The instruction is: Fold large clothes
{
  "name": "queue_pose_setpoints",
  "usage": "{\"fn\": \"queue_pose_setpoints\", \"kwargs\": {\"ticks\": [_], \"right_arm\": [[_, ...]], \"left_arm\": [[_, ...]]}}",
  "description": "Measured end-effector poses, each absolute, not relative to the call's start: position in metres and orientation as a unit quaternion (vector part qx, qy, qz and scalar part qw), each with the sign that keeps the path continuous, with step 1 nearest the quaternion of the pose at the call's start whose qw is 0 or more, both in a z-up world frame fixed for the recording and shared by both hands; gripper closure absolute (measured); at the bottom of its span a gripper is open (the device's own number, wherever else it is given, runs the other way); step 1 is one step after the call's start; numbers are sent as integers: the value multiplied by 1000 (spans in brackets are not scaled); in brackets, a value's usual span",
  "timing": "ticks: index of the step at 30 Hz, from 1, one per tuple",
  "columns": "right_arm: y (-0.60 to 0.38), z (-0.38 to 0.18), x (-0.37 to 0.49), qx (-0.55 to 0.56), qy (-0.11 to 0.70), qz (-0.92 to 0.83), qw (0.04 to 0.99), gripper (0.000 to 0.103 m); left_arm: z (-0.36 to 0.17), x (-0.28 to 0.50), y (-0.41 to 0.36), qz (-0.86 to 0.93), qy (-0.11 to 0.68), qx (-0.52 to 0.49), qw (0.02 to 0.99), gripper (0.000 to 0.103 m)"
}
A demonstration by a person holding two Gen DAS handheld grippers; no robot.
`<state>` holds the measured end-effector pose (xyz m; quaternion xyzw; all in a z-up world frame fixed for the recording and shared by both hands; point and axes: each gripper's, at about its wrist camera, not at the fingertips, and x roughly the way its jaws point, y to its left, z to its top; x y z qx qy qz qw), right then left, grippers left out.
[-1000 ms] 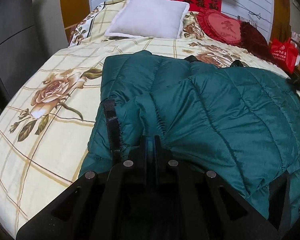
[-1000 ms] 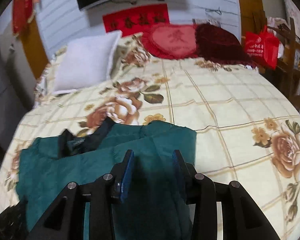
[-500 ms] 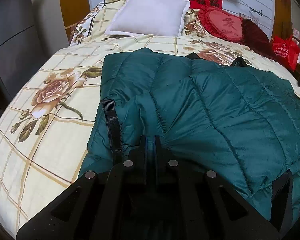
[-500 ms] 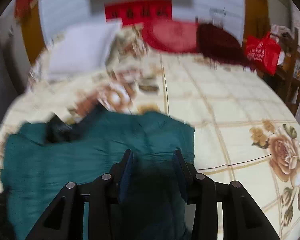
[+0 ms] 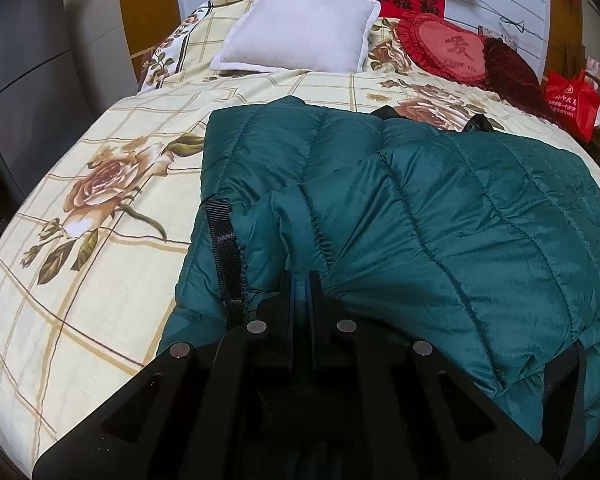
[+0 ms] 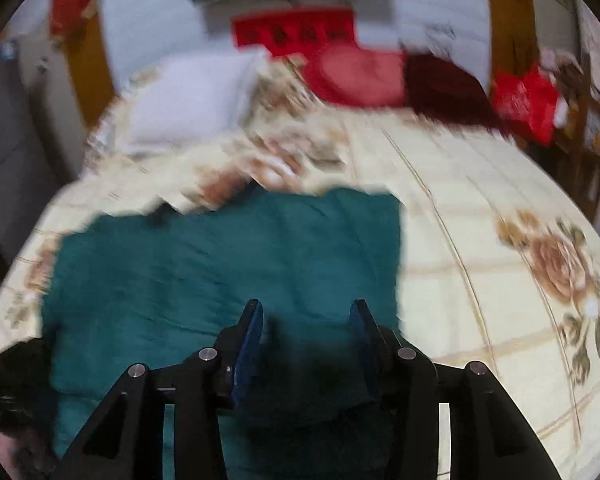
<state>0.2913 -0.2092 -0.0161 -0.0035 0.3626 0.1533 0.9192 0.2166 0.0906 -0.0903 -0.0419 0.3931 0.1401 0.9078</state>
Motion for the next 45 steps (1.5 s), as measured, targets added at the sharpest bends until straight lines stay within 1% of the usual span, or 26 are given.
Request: {"fn": "queue_pose_setpoints", "kwargs": {"ticks": [2, 3, 4, 5, 6, 8, 12, 24, 45], "right_arm": [[-190, -15, 281, 8, 367, 197, 909, 59], [-175, -22, 277, -5, 376, 210, 902, 59], [-161, -33, 275, -30, 387, 215, 896, 57], [-151, -46, 273, -56, 400, 213, 889, 53], [-142, -66, 272, -84, 407, 199, 887, 52], [-143, -76, 262, -87, 377, 197, 901, 52], [-151, -77, 262, -66, 375, 203, 902, 51], [-158, -72, 262, -59, 369, 199, 906, 48], [-166, -72, 265, -43, 368, 207, 906, 47]], "left_arm": [[-90, 216, 90, 141, 393, -41, 908, 98], [-90, 216, 91, 141, 393, -41, 908, 98], [-90, 216, 91, 141, 393, -40, 908, 98], [-90, 216, 91, 141, 393, -40, 908, 98], [-90, 216, 92, 142, 393, -40, 908, 98], [-90, 216, 91, 141, 393, -41, 908, 98], [-90, 216, 91, 141, 393, -39, 908, 98], [-90, 216, 92, 141, 393, -39, 908, 98], [-90, 216, 92, 141, 392, -40, 908, 98]]}}
